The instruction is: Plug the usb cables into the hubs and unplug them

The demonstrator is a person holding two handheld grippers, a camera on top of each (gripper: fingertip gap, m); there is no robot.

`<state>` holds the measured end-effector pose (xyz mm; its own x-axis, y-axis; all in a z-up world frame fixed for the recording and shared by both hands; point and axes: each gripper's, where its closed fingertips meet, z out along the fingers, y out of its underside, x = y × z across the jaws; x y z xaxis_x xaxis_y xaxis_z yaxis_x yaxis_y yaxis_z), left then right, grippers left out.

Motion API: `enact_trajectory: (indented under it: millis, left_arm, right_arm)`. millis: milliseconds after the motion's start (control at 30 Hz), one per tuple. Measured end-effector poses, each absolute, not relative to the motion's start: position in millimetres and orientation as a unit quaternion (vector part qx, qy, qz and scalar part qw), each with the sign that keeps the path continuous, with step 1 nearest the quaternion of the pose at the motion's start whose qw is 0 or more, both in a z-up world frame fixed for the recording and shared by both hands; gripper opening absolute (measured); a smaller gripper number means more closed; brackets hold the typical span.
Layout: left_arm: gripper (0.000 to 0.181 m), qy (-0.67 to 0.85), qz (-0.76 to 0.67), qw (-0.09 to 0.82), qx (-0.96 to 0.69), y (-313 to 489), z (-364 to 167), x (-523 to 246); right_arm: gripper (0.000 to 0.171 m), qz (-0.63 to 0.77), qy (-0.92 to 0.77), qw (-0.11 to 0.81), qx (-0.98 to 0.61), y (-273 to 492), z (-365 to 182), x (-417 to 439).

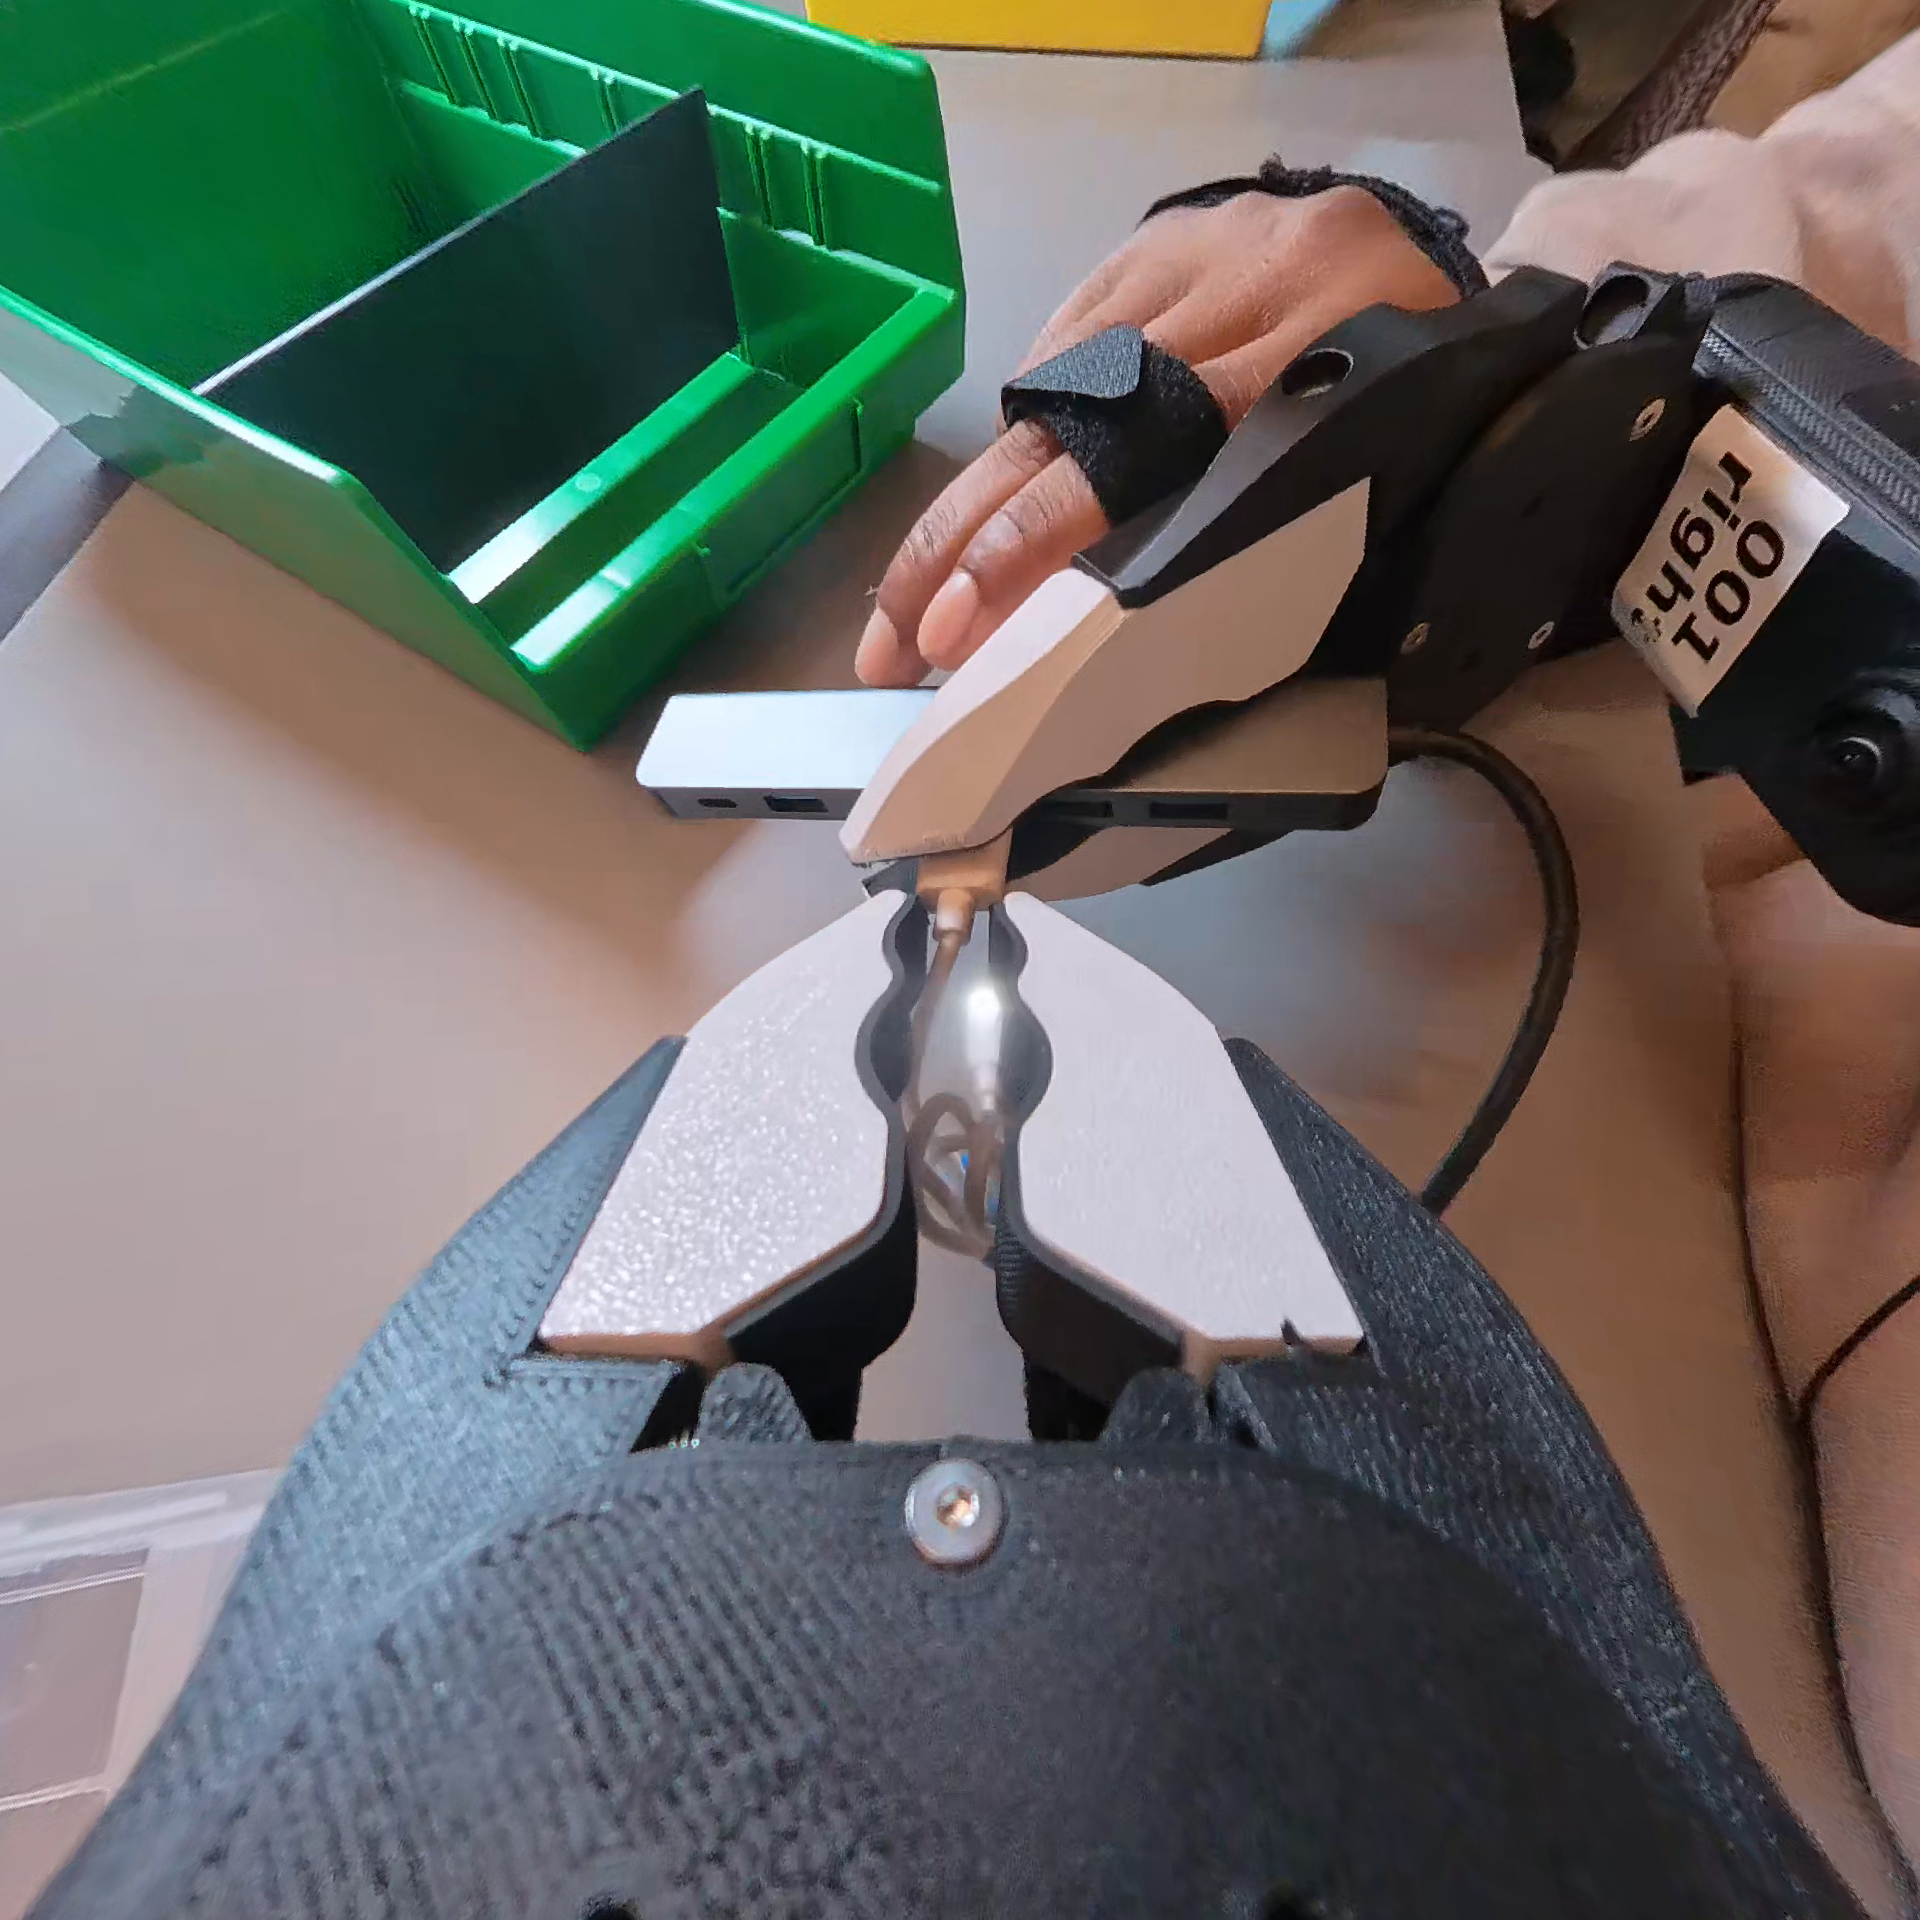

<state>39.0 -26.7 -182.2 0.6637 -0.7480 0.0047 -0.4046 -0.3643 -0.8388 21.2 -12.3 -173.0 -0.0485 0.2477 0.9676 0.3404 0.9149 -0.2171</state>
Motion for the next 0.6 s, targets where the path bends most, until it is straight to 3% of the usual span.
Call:
enact_trajectory:
  millis: [600]
  left_arm:
    - [0.005,0.355,-0.184,0.42,-0.815,-33,-185,29]
  right_arm:
    - [0.01,-0.061,-0.727,0.65,-0.213,4,-185,23]
